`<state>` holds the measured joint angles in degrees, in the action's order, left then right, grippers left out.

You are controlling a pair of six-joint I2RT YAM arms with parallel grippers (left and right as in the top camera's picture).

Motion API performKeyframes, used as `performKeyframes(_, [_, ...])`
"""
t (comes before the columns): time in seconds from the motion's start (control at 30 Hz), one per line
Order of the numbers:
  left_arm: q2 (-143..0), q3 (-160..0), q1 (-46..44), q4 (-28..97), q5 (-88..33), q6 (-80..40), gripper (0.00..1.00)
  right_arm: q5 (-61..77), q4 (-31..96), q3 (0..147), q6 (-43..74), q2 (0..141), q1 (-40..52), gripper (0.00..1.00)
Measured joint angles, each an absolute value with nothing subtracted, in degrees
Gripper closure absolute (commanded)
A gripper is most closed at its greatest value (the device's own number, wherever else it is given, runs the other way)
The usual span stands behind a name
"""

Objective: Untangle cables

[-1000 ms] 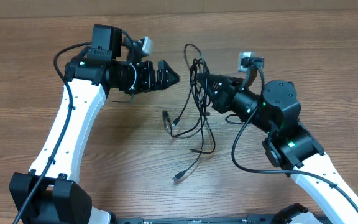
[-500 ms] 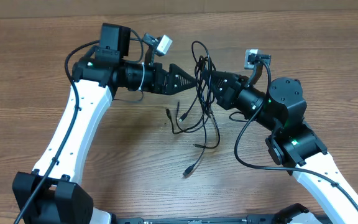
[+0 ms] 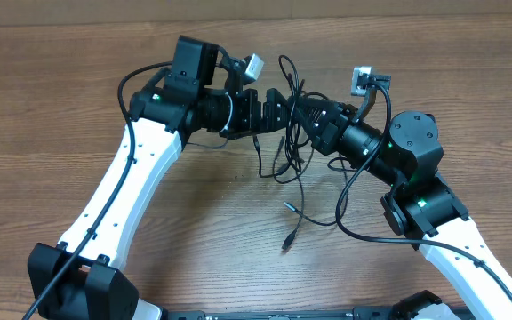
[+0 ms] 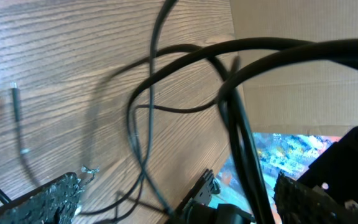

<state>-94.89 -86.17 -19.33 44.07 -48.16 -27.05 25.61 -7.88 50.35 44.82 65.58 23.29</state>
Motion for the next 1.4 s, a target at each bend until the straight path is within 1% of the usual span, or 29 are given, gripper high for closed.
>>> performKeyframes(0.1, [-94.89,-86.17,-19.53,43.86,-47.44,-27.49,0.00,25.89,-8.60,50.35,45.25,65.58,23.29,0.96])
performKeyframes(0.23, [-94.89,-86.19,-19.53,45.69,-42.26,-28.14,0.00,27.03,-12.71,50.24,46.44,65.58,23.29,0.96])
performKeyframes(0.33, [-94.89,-86.19,-19.53,48.90,-36.51,-28.40,0.00,27.81,-15.38,50.24,47.31,65.58,23.29,0.96])
performKeyframes(0.77, [-94.89,-86.19,-19.53,60.66,-10.26,-28.40,0.01,28.56,-16.49,50.24,48.03,65.84,23.29,0.96])
performKeyframes(1.0, [-94.89,-86.19,-19.53,64.95,2.35,-28.29,0.01,29.26,-12.29,50.22,47.35,66.08,21.89,0.96])
performKeyframes(1.23, [-94.89,-86.19,-19.42,65.45,5.15,-23.03,0.01,29.12,-4.36,50.22,42.02,66.08,18.28,0.96])
performKeyframes(1.4, [-94.89,-86.19,-19.14,65.60,-0.10,-12.49,0.01,24.34,1.76,50.24,37.30,66.06,16.91,0.95])
